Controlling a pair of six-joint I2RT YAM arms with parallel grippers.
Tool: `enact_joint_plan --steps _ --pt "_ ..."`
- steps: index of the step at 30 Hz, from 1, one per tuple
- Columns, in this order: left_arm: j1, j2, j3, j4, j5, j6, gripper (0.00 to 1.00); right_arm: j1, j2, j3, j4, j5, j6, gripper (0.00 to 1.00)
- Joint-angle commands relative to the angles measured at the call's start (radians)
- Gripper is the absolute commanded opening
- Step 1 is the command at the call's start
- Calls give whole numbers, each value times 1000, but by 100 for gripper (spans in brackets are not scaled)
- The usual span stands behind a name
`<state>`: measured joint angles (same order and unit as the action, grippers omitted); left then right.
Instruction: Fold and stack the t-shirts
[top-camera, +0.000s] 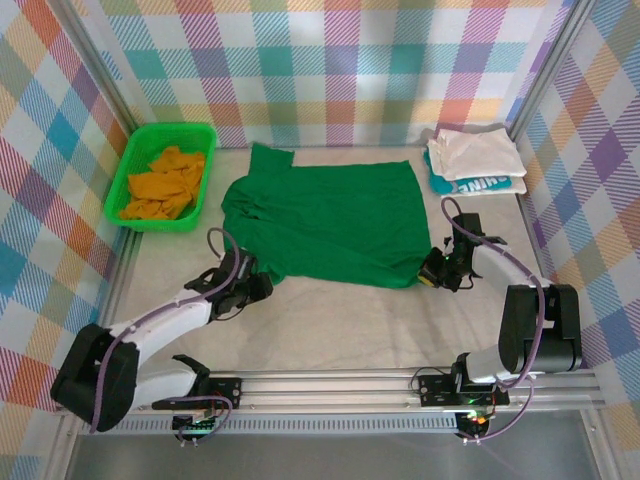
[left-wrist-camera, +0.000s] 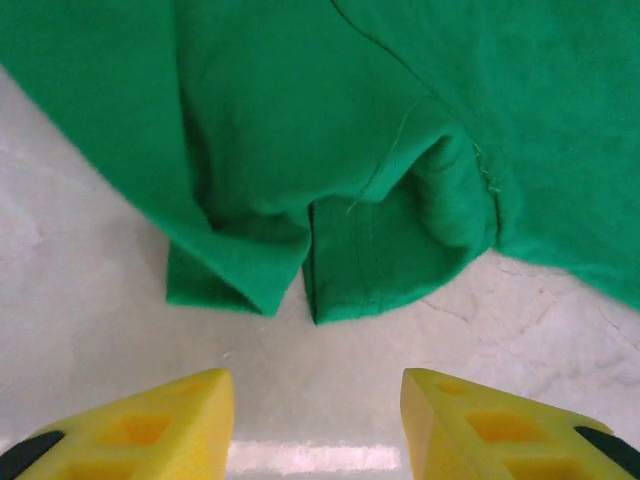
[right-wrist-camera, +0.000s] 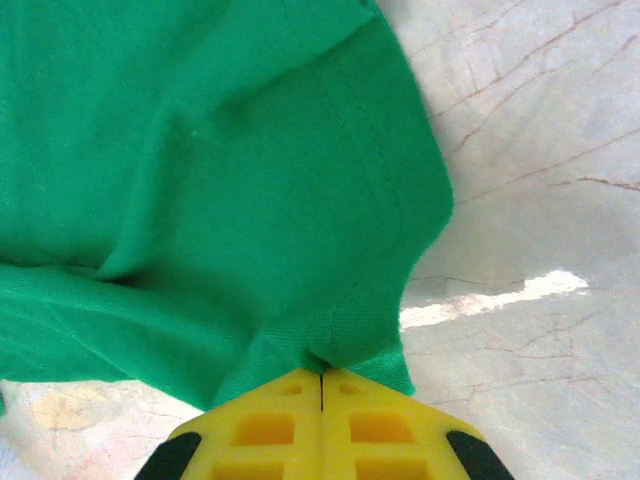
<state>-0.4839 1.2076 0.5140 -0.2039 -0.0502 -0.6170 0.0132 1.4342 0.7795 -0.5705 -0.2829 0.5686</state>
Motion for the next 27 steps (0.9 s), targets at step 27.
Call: enact_joint_plan --steps 27 --pt "37 207 86 109 -162 161 21 2 2 -28 54 -87 28 0"
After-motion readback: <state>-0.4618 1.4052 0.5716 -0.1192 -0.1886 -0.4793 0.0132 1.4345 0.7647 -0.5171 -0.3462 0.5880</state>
